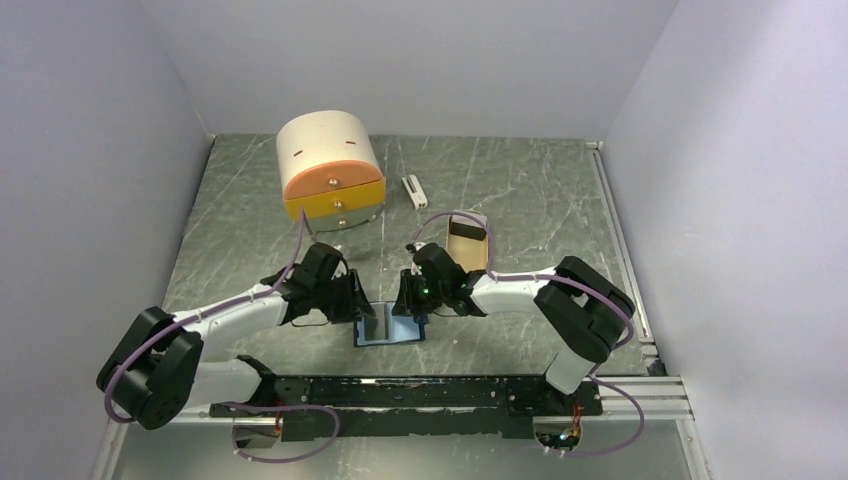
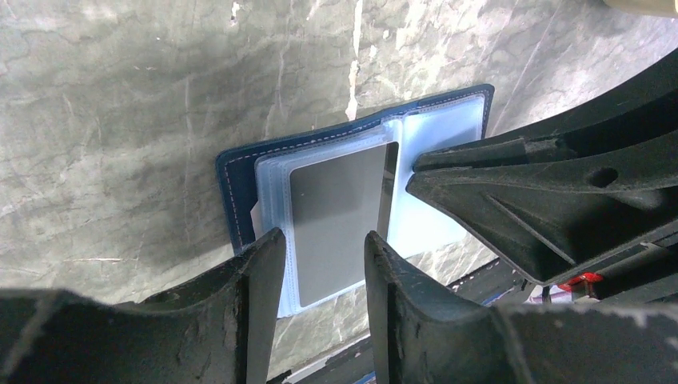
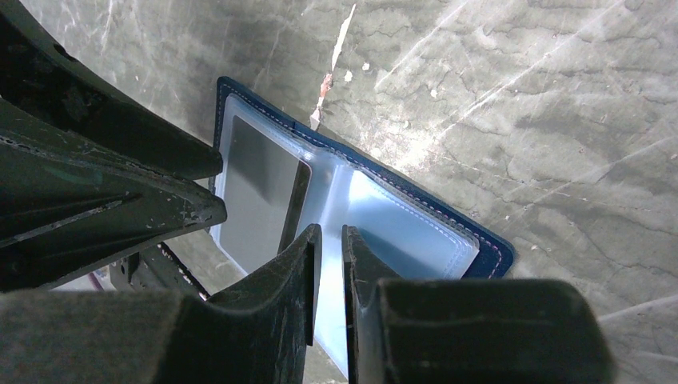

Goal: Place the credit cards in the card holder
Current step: Insert the credit card into the card holder.

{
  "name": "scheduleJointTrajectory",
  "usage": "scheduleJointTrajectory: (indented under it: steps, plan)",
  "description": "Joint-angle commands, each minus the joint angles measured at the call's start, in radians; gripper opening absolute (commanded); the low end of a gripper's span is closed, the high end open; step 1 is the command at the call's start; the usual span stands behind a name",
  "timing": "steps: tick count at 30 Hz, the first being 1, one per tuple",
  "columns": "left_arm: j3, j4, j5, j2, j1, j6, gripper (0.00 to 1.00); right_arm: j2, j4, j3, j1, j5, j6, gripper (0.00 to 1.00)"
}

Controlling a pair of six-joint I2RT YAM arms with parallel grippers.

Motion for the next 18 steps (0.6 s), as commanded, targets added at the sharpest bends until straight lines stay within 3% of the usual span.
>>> scheduleJointTrajectory:
  steps: [1, 18]
  plan:
    - [-0.005, 0.056, 0.032, 0.018, -0.006, 0.009, 0.47, 0.032, -0.036, -0.018, 0.008, 0.017, -0.006, 0.2]
    - [-0.036, 0.185, 0.138, 0.007, -0.006, -0.039, 0.47, 0.031, -0.028, -0.022, 0.012, 0.012, -0.003, 0.2]
